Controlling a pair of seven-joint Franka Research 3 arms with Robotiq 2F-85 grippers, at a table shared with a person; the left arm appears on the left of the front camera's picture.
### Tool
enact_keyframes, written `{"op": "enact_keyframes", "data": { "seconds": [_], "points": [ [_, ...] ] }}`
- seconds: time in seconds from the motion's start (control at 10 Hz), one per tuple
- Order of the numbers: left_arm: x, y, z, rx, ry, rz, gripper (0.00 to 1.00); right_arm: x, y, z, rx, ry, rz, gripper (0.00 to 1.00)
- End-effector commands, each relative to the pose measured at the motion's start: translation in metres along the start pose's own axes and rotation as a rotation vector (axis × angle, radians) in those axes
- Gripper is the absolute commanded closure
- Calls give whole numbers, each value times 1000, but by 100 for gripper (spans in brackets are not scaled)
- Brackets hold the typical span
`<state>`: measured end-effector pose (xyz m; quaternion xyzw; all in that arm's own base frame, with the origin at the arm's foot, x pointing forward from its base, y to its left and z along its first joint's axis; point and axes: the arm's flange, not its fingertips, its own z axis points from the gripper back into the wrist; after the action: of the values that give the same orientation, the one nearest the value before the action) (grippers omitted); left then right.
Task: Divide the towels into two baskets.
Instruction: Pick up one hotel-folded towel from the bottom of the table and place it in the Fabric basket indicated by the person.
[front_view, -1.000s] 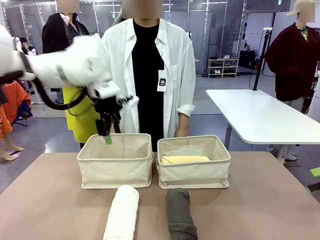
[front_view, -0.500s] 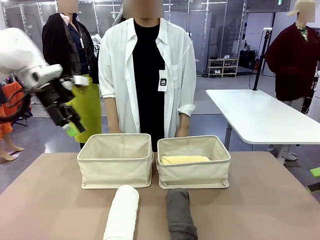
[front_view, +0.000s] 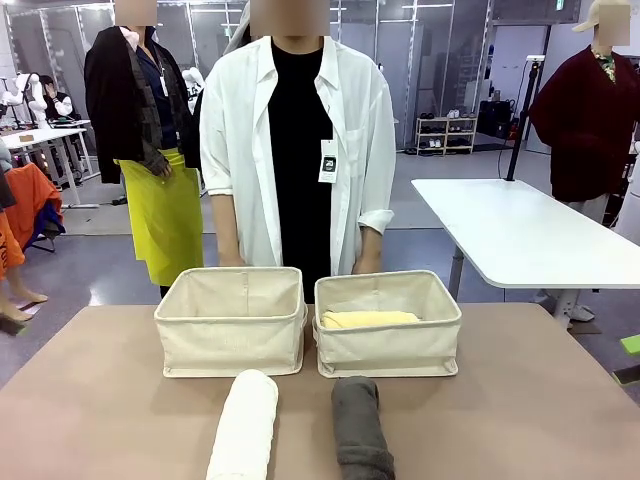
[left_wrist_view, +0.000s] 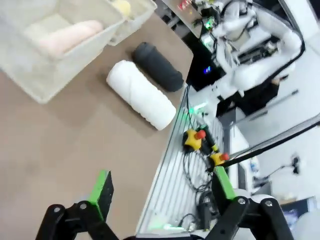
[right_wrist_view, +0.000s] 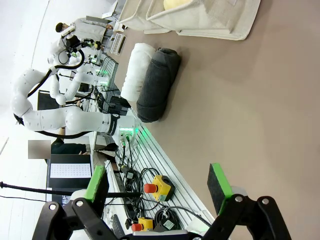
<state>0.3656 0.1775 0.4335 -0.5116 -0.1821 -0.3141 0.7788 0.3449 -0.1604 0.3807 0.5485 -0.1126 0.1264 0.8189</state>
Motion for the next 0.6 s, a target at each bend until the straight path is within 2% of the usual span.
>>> {"op": "enact_keyframes", "data": {
  "seconds": [0.0,0.2,0.4,0.5],
  "points": [
    [-15,20,36,-65,-126,102,0,-2,2,-2,-9,-11,-6,0],
    [-46,31,65,-80,-161,178,0,-2,2,-2,-9,-11,-6,0],
    [-42,38,77,-17,-106,254,0,-2,2,-2,-9,-11,-6,0],
    [-64,34,63,-42,-125,192,0,-2,2,-2,-9,-11,-6,0]
  ]
}}
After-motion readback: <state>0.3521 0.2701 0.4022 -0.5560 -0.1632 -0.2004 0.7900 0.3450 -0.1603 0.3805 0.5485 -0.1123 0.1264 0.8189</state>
